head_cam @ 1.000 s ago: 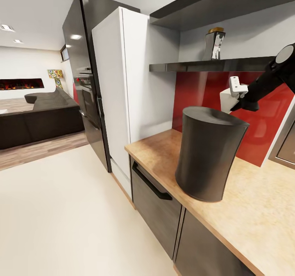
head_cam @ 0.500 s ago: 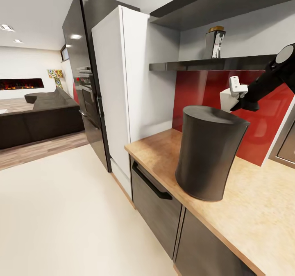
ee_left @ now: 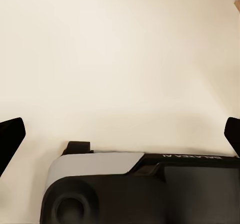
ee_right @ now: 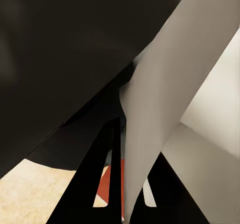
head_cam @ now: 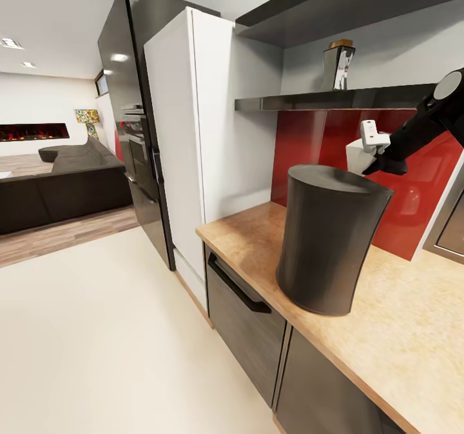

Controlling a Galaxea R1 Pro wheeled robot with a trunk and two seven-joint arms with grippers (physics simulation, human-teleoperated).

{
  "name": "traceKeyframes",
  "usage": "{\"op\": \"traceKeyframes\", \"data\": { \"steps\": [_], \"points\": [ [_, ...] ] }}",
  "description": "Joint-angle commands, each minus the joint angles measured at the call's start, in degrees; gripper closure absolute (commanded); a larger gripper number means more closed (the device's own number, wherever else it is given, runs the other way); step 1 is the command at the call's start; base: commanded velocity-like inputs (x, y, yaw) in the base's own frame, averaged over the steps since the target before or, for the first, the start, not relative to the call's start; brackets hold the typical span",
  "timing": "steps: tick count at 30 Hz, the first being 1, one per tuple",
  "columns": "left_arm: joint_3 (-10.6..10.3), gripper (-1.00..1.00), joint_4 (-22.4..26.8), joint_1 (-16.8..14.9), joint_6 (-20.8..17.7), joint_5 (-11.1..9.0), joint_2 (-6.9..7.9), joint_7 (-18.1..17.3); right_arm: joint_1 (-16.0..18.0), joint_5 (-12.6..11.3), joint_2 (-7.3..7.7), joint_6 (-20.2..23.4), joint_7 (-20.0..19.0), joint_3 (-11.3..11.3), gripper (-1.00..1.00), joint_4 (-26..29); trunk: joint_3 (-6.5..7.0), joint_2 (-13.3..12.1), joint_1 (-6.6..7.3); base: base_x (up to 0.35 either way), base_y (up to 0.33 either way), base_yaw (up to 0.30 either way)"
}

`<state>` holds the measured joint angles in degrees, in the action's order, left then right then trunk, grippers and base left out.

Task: Set up a coffee station on the kitchen countertop: keep the coffee maker on the countertop, move the bottle of coffee from the kitchen shelf to the counter next to the coffee maker, place a paper coffee filter on top of the coffee maker, put the saucer next to the coffee maker with the coffee cup on the saucer, and place the electric kettle next to the coffee maker.

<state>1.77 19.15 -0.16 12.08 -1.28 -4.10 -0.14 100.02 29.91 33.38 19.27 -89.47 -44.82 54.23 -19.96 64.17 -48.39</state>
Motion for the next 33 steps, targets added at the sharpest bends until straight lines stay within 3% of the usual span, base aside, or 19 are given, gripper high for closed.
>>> {"op": "traceKeyframes", "data": {
  "steps": [1,33],
  "points": [
    [0.2,-1.0,0.0,0.0,0.1,-0.1,-0.03,0.0,0.1,0.1,0.04,0.8,-0.2,-0.2,1.0,0.1,-0.07,0.1,-0.01,0.0,0.0,0.0],
    [0.1,-1.0,0.0,0.0,0.1,-0.1,-0.03,0.0,0.1,0.1,0.12,0.8,-0.2,-0.1,1.0,-0.2,-0.07,0.1,-0.01,0.0,0.0,0.0]
  ]
}}
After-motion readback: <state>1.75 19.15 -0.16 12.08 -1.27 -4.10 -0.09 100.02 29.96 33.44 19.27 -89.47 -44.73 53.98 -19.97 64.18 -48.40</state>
